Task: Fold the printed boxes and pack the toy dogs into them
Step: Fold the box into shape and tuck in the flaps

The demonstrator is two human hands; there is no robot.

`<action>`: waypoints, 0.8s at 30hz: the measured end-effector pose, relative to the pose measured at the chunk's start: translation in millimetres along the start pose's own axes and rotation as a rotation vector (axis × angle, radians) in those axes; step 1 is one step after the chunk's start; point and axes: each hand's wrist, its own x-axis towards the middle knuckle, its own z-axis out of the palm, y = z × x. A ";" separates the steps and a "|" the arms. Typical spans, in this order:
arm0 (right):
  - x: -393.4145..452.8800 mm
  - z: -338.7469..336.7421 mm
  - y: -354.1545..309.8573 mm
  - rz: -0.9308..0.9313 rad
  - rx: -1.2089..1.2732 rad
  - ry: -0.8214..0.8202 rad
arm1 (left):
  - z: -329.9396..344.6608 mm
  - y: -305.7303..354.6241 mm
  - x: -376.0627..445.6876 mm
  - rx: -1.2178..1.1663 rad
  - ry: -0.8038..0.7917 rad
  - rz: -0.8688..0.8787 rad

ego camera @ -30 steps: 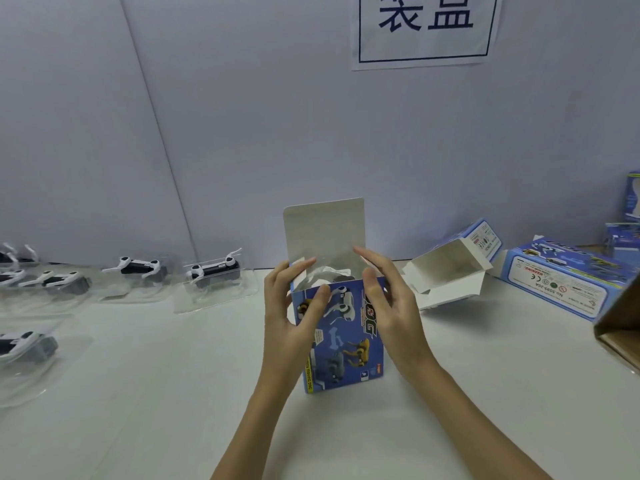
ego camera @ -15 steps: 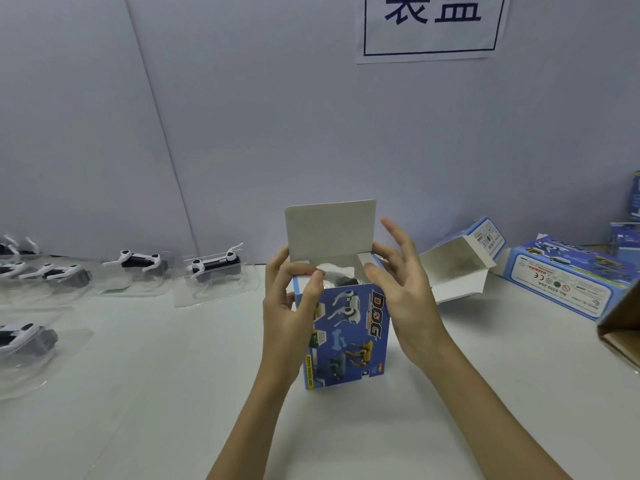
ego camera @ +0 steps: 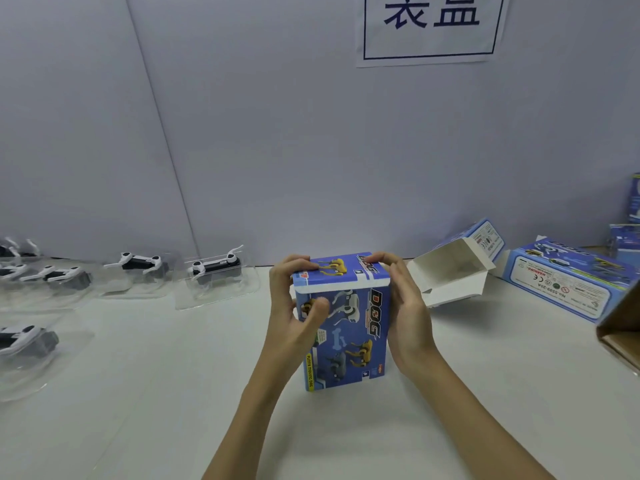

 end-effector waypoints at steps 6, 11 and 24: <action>-2.2 0.5 4.9 -0.108 -0.210 -0.058 | 8.1 -10.5 -3.3 -0.066 0.050 0.039; -3.8 4.3 4.1 -0.225 -0.327 0.020 | 9.2 -18.7 -5.7 0.025 0.126 0.058; -8.0 10.0 14.0 0.138 -0.217 0.036 | -1.4 -5.3 -3.6 0.994 0.084 0.369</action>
